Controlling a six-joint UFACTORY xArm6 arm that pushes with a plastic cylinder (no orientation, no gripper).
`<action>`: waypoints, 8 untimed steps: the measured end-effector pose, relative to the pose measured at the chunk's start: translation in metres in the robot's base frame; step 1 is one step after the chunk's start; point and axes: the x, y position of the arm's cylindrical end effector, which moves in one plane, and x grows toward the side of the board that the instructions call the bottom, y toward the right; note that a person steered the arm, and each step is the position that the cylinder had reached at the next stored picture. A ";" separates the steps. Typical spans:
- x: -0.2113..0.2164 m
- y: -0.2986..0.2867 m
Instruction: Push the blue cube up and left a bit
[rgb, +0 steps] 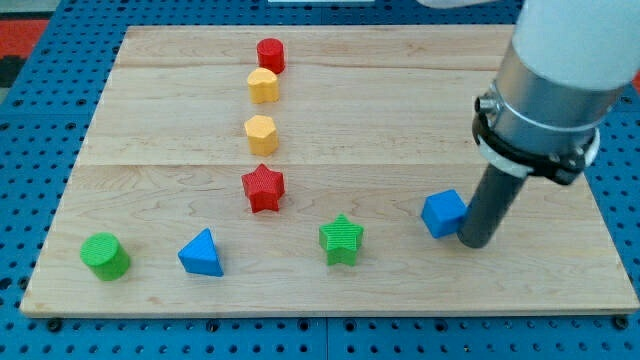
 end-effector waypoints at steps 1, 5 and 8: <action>0.006 0.002; -0.011 0.026; -0.011 0.038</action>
